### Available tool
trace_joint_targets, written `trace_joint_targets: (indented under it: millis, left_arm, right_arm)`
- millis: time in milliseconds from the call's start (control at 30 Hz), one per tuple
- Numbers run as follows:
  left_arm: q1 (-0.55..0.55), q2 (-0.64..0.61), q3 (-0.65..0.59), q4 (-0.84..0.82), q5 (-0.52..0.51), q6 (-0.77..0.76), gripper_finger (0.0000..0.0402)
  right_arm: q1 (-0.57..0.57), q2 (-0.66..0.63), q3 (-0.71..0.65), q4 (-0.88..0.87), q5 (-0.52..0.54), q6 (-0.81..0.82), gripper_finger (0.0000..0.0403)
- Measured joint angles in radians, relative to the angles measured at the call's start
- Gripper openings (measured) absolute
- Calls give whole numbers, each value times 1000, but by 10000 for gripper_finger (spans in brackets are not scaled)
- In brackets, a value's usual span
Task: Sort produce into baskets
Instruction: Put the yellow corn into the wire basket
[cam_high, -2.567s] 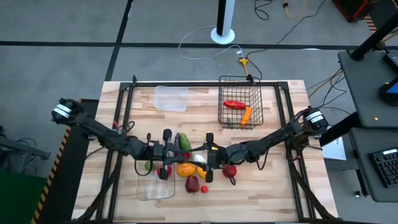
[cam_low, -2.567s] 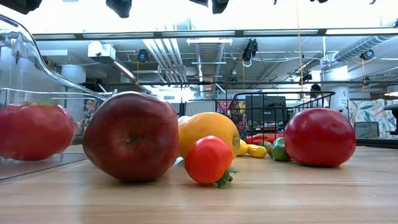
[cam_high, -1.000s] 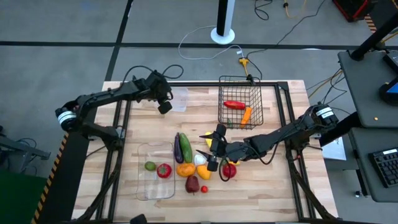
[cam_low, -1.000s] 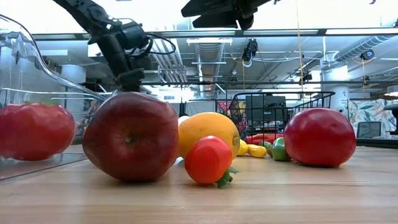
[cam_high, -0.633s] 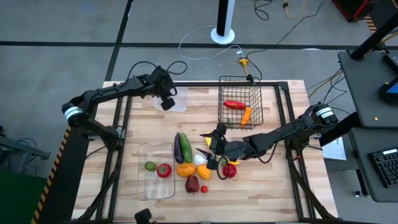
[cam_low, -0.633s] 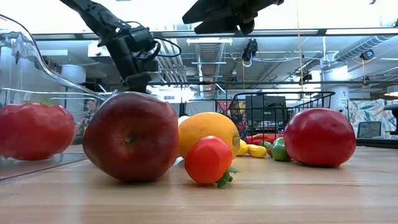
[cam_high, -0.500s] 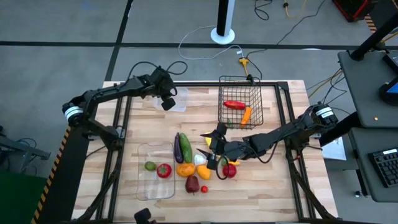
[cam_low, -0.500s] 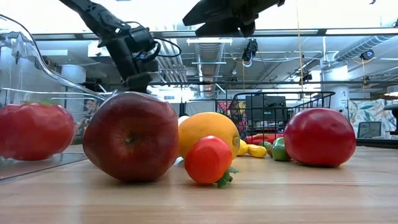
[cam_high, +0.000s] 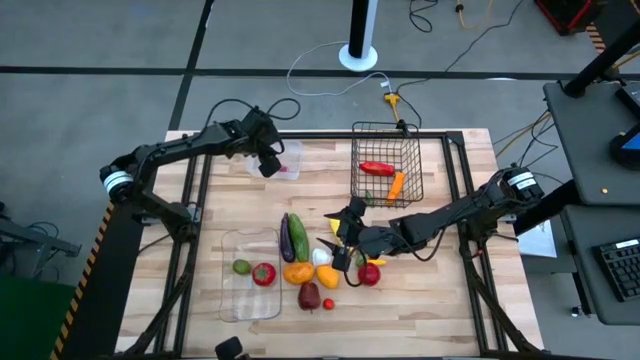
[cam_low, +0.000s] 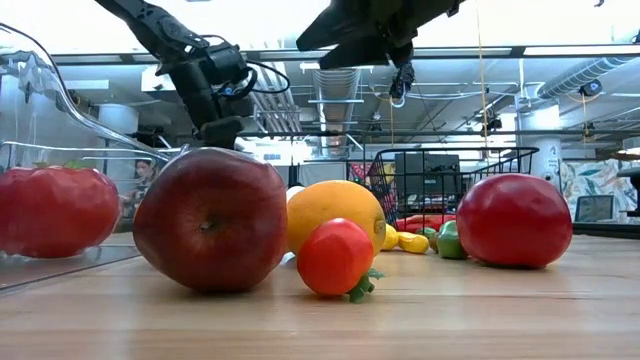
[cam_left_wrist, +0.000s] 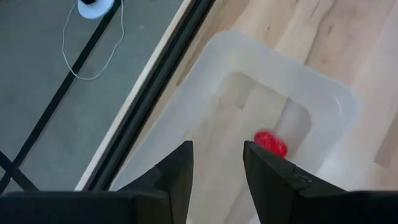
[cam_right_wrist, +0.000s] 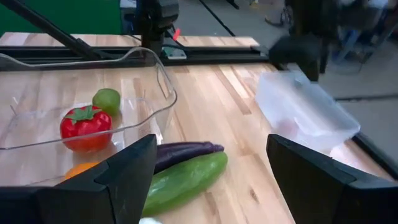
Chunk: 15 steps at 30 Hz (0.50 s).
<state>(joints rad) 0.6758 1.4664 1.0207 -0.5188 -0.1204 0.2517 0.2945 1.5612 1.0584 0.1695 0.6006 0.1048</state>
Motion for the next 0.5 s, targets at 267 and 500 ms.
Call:
trace_joint_targets:
  millis: [267,500]
  left_arm:
    - [-59,-104,-2,-157,-1,-110,118]
    - [-268,-276,-17,-158,0,-219,115]
  right_arm:
    - [-21,0,0,-73,1,175,293]
    - [-39,0,87,-263,-7,323,281]
